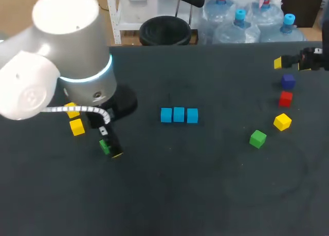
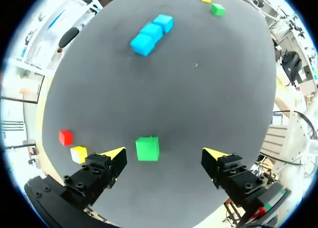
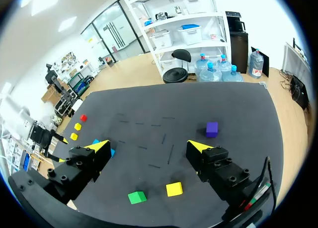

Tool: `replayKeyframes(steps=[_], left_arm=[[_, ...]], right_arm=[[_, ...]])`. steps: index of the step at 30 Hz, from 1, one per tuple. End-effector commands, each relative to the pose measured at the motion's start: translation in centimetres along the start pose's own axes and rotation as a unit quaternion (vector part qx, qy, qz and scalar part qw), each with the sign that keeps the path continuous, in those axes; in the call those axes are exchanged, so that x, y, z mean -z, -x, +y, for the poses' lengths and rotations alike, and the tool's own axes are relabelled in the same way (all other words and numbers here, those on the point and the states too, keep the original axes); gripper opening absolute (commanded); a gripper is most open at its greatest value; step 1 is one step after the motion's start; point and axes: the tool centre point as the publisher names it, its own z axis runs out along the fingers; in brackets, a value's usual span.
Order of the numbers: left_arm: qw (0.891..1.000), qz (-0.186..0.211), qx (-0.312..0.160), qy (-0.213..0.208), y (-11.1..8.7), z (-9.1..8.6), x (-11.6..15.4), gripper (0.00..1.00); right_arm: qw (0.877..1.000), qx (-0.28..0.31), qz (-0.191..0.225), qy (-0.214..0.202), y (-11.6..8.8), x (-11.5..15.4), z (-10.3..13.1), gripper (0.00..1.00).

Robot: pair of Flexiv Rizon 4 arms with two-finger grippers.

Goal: Place the blue cubes, place green cubes on the blue cubes, place the yellow cubes on the green cubes, then place the red cubes on the yellow cubes, and place purple cube on the red cubes.

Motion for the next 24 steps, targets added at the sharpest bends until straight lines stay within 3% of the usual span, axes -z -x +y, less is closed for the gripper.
replayKeyframes(steps=[1, 21, 22, 23, 24], left_arm=[[1.0, -0.001, -0.002, -0.008, -0.8, 0.6, -0.9, 1.0], [1.0, 0.013, -0.005, -0.028, 0.1, 1.7, -4.0, 0.97], [1.0, 0.013, -0.004, -0.028, 0.1, 1.7, -4.1, 0.94], [1.0, 0.013, -0.004, -0.028, 0.1, 1.8, -4.1, 0.84], [1.0, 0.013, -0.003, -0.028, 0.1, 1.8, -4.0, 0.62]], right_arm=[[1.0, 0.0, 0.0, -0.001, 0.0, 0.1, 0.0, 1.0], [1.0, 0.0, 0.0, -0.001, 0.0, 0.1, 0.0, 1.0], [1.0, 0.0, 0.0, -0.001, 0.0, 0.1, 0.0, 1.0], [1.0, 0.0, 0.0, -0.001, 0.0, 0.1, 0.0, 1.0], [1.0, 0.0, 0.0, -0.001, 0.0, 0.1, 0.0, 1.0]])
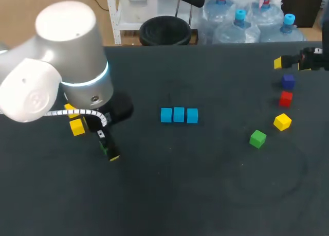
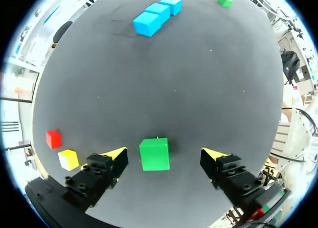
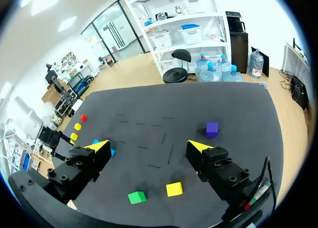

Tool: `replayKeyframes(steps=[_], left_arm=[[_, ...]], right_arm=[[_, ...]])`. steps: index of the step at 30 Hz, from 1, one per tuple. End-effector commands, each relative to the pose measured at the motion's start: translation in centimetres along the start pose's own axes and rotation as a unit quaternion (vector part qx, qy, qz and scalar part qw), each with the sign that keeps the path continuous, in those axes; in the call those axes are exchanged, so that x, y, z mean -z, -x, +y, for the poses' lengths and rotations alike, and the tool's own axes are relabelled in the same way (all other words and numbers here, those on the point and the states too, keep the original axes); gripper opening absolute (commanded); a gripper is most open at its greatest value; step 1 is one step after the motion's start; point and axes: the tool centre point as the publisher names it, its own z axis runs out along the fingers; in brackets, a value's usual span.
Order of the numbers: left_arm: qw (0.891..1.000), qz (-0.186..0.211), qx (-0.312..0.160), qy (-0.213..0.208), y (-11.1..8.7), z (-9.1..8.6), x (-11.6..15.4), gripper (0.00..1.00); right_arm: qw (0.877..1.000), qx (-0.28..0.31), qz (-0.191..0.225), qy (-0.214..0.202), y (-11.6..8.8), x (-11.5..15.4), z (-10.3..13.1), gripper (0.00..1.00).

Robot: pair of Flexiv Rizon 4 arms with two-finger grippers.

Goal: Place the blue cubes, place green cubes on the blue cubes, place the yellow cubes on the green cubes, then place the red cubes on the yellow cubes, and place purple cube on the red cubes.

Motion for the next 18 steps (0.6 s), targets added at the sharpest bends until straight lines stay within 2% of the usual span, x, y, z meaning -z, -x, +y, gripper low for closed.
replayKeyframes(steps=[1, 5, 8, 9, 15, 18], left_arm=[[1.0, 0.003, 0.0, -0.003, 0.44, 0.48, -0.19, 0.49], [1.0, 0.005, -0.003, -0.004, 0.55, 0.57, -0.23, 0.32], [1.0, 0.005, -0.004, -0.008, 0.59, 0.56, -0.35, 0.27], [1.0, 0.006, -0.005, -0.008, 0.6, 0.55, -0.39, 0.2], [1.0, 0.005, -0.013, -0.013, 0.68, 0.48, -0.17, 0.0], [1.0, 0.002, -0.026, -0.015, 0.74, 0.53, 0.16, 0.0]], right_arm=[[1.0, 0.0, 0.0, -0.001, -0.02, 0.06, 0.03, 1.0], [1.0, 0.0, 0.0, -0.001, -0.02, 0.06, 0.03, 1.0], [1.0, 0.0, 0.0, -0.001, -0.02, 0.06, 0.03, 1.0], [1.0, 0.0, 0.0, -0.001, -0.02, 0.06, 0.03, 1.0], [1.0, 0.0, 0.0, -0.001, -0.02, 0.06, 0.03, 1.0], [1.0, 0.0, 0.0, -0.001, -0.02, 0.06, 0.03, 1.0]])
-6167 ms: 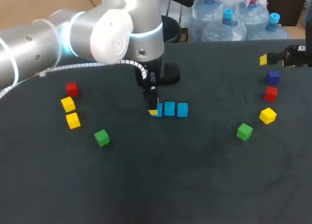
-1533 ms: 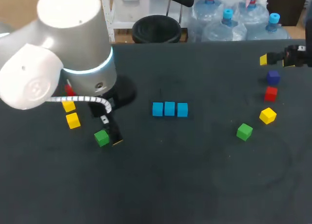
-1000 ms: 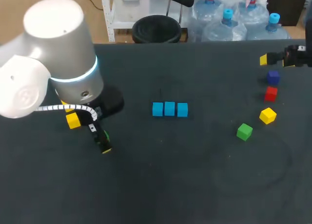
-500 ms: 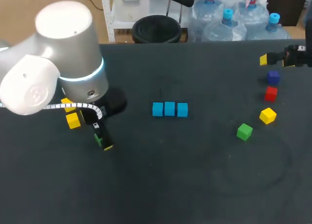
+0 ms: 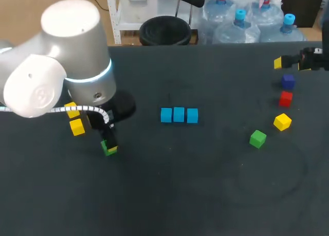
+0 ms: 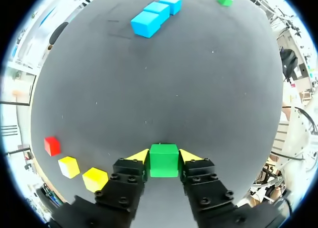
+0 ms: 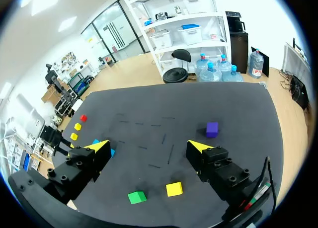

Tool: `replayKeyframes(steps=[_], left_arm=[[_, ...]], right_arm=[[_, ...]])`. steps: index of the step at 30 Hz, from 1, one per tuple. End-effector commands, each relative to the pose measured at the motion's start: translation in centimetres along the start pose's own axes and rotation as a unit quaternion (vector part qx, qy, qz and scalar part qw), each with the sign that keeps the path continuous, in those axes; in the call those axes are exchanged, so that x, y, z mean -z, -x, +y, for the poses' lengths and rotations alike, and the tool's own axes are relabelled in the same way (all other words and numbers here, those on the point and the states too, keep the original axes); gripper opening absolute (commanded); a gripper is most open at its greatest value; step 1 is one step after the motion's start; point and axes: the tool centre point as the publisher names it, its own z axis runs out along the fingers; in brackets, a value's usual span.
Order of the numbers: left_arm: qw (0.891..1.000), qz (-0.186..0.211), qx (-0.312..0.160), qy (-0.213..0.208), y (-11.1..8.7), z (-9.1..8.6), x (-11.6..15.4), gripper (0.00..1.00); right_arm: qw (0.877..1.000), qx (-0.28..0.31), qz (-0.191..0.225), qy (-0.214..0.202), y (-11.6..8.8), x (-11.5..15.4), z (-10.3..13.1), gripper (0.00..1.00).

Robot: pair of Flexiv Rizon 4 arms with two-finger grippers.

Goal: Place the blue cubes, place green cubes on the blue cubes, place the yellow cubes on the green cubes, then place the red cubes on the yellow cubes, and place purple cube on the red cubes.

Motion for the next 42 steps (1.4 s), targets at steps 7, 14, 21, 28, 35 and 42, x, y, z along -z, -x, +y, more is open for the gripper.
replayKeyframes(steps=[7, 14, 21, 28, 35, 42], left_arm=[[0.995, 0.0, -0.095, 0.002, 0.6, -0.1, 2.3, 0.0], [0.989, 0.011, -0.148, 0.007, 1.3, -0.1, 3.7, 0.0], [0.988, 0.005, -0.155, 0.009, 2.2, 0.5, 4.5, 0.0], [0.988, 0.0, -0.156, 0.015, 3.4, 1.3, 5.0, 0.0], [0.987, 0.001, -0.16, 0.012, 5.2, 2.3, 3.9, 0.0], [0.986, 0.009, -0.168, -0.005, 6.0, 2.3, 1.9, 0.0]], right_arm=[[1.0, 0.0, 0.0, -0.001, 0.0, 0.1, 0.0, 1.0], [1.0, 0.0, 0.0, -0.001, 0.0, 0.1, 0.0, 1.0], [1.0, 0.0, 0.0, -0.001, 0.0, 0.1, 0.0, 1.0], [1.0, 0.0, 0.0, -0.001, 0.0, 0.1, 0.0, 1.0], [1.0, 0.0, 0.0, -0.001, 0.0, 0.1, 0.0, 1.0], [1.0, 0.0, 0.0, -0.001, 0.0, 0.1, 0.0, 1.0]])
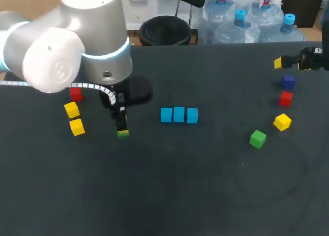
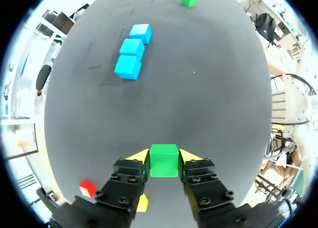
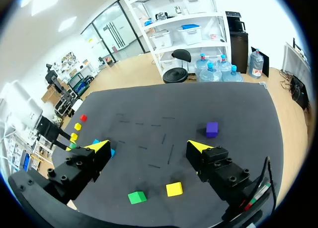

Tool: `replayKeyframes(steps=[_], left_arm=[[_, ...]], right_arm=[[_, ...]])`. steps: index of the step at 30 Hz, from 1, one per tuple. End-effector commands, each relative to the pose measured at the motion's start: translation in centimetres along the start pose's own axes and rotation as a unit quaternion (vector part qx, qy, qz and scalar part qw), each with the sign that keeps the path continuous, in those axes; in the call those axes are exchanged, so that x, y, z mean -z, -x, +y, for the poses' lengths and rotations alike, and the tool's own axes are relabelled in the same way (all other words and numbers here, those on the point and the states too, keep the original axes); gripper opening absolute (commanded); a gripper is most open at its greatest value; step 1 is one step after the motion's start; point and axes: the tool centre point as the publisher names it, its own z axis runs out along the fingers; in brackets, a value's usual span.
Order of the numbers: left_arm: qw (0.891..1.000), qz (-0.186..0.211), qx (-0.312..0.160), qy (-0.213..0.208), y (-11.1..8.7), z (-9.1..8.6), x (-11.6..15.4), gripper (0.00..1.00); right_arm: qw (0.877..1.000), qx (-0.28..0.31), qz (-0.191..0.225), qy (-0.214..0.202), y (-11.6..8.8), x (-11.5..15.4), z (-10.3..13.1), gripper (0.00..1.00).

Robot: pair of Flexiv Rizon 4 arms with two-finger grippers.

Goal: Place the blue cubes, place green cubes on the blue cubes, place the yellow cubes on the green cubes, then place the red cubes on the yellow cubes, and place purple cube on the red cubes.

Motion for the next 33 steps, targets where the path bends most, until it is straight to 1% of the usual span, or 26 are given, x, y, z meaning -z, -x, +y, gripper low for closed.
replayKeyframes(steps=[1, 6, 17, 18, 19, 21, 22, 23, 24, 33], left_arm=[[1.0, 0.009, -0.003, -0.016, 0.9, 1.0, -1.3, 0.0], [1.0, 0.014, 0.002, -0.027, 0.9, 1.2, -2.5, 0.0], [0.999, 0.017, 0.006, -0.033, 0.6, 1.4, -3.1, 0.0], [0.999, 0.017, 0.006, -0.034, 0.5, 1.4, -3.2, 0.04], [0.999, 0.018, 0.006, -0.036, 0.5, 1.5, -3.2, 0.11], [0.999, 0.018, 0.007, -0.038, 0.5, 1.4, -3.3, 0.28], [0.999, 0.018, 0.007, -0.039, 0.5, 1.4, -3.3, 0.39], [0.999, 0.019, 0.007, -0.041, 0.5, 1.4, -3.4, 0.81], [0.999, 0.019, 0.007, -0.042, 0.5, 1.4, -3.4, 1.0], [0.999, 0.019, 0.007, -0.042, 0.5, 1.4, -3.4, 1.0]], right_arm=[[1.0, 0.0, 0.0, -0.001, 0.0, 0.1, 0.0, 1.0], [1.0, 0.0, 0.0, -0.001, 0.0, 0.1, 0.0, 1.0], [1.0, 0.0, 0.0, -0.001, 0.0, 0.1, 0.0, 1.0], [1.0, 0.0, 0.0, -0.001, 0.0, 0.1, 0.0, 1.0], [1.0, 0.0, 0.0, -0.001, 0.0, 0.1, 0.0, 1.0], [1.0, 0.0, 0.0, -0.001, 0.0, 0.1, 0.0, 1.0], [1.0, 0.0, 0.0, -0.001, 0.0, 0.1, 0.0, 1.0], [1.0, 0.0, 0.0, -0.001, 0.0, 0.1, 0.0, 1.0], [1.0, 0.0, 0.0, -0.001, 0.0, 0.1, 0.0, 1.0], [1.0, 0.0, 0.0, -0.001, 0.0, 0.1, 0.0, 1.0]])
